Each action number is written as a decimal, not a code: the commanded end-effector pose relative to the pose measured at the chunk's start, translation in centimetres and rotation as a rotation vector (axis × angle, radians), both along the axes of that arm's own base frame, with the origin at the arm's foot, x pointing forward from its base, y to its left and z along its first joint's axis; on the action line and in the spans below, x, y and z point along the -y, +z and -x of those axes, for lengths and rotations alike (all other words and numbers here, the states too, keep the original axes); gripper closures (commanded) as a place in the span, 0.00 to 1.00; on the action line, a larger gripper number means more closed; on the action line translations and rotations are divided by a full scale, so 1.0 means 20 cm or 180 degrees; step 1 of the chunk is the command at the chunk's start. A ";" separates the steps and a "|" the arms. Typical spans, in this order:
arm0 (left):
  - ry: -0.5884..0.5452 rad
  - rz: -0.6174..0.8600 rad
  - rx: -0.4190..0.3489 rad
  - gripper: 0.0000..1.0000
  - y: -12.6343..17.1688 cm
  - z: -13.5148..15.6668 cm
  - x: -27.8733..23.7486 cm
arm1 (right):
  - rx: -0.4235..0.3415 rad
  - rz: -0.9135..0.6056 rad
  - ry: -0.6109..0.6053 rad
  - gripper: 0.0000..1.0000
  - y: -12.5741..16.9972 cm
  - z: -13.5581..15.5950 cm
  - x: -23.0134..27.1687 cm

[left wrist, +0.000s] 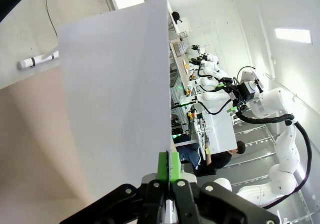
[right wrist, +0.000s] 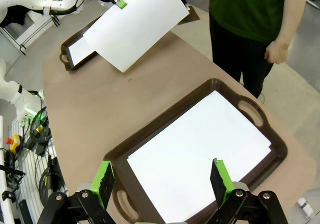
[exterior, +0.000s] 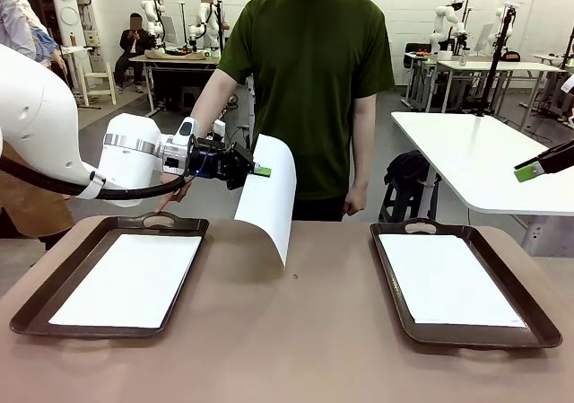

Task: Sort the A4 documents.
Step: Place the A4 Paper in the designated Handle tray.

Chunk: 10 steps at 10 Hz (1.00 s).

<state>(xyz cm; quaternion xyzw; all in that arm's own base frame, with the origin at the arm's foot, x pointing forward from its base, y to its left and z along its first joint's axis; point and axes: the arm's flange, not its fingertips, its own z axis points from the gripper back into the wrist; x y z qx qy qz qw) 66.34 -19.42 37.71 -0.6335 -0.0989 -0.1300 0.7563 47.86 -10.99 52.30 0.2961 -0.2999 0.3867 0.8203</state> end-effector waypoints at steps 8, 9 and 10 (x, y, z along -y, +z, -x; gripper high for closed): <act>-0.0330 -0.0706 -0.0038 0.99 0.34 0.40 -0.45 | 0.0005 0.0002 0.0015 0.00 0.00 0.00 -0.01; -0.0214 -0.0642 -0.0164 0.99 0.29 0.43 -0.55 | 0.0005 0.0002 0.0015 0.00 0.00 0.00 -0.01; -0.0224 -0.0640 -0.0260 0.99 0.25 0.45 -0.63 | 0.0005 0.0002 0.0015 0.00 0.00 0.00 -0.01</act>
